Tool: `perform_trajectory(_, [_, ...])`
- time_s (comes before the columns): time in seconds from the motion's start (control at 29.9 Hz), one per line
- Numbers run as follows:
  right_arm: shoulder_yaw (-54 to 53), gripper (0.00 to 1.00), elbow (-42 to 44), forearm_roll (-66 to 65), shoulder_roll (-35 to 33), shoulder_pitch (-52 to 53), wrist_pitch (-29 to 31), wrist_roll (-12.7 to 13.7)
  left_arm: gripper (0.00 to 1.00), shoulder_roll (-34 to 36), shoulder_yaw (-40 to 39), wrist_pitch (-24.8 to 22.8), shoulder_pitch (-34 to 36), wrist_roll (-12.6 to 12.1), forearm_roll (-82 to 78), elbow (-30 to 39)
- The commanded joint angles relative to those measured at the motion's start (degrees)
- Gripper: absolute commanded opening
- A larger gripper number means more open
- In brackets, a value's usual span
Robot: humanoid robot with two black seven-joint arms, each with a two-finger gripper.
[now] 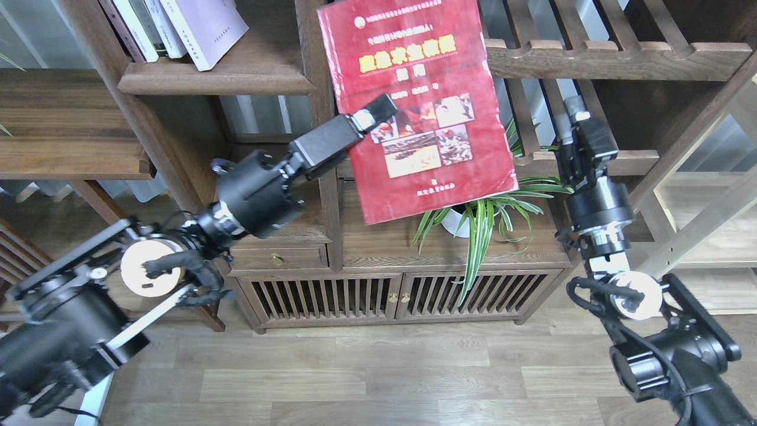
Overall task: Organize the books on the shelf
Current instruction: 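Lift the red book with the left gripper up onto the top shelf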
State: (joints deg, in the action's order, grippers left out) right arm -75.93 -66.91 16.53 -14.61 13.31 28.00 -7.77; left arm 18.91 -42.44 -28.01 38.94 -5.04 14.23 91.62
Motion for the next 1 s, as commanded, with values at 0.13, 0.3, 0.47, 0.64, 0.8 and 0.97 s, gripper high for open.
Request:
perform_trajectory(0.13, [-0.3, 0.61, 1.6, 0.0, -0.1, 4.1, 0.0, 0.2, 0.00, 11.6, -5.5, 0.0, -3.2, -0.1, -6.5, 6.5])
perform_trajectory(0.3, [0.7, 0.61, 2.2, -0.4, 0.0, 6.0, 0.0, 0.5, 0.00, 20.5, -11.3, 0.0, -7.7, -0.1, -7.6, 7.8])
perform_trajectory(0.47, [1.0, 0.61, 2.4, -0.5, 0.0, 6.1, 0.0, 0.5, 0.00, 25.0, -21.8, 0.0, -13.3, -0.7, -8.5, 8.4])
perform_trajectory(0.64, [2.1, 0.62, 2.8, -0.7, 0.1, 6.3, 0.0, 0.5, 0.00, 28.6, -28.4, 0.0, -18.4, -1.2, -8.8, 8.6])
perform_trajectory(0.8, [2.5, 0.63, 3.5, -0.7, 0.0, 6.0, 0.0, 0.5, 0.00, 29.4, -36.7, 0.0, -22.6, -5.0, -9.2, 8.2])
perform_trajectory(0.97, [2.5, 0.63, 3.6, -0.7, 0.3, 6.0, 0.0, 0.5, 0.00, 29.3, -40.6, 0.0, -24.4, -7.4, -9.7, 6.4])
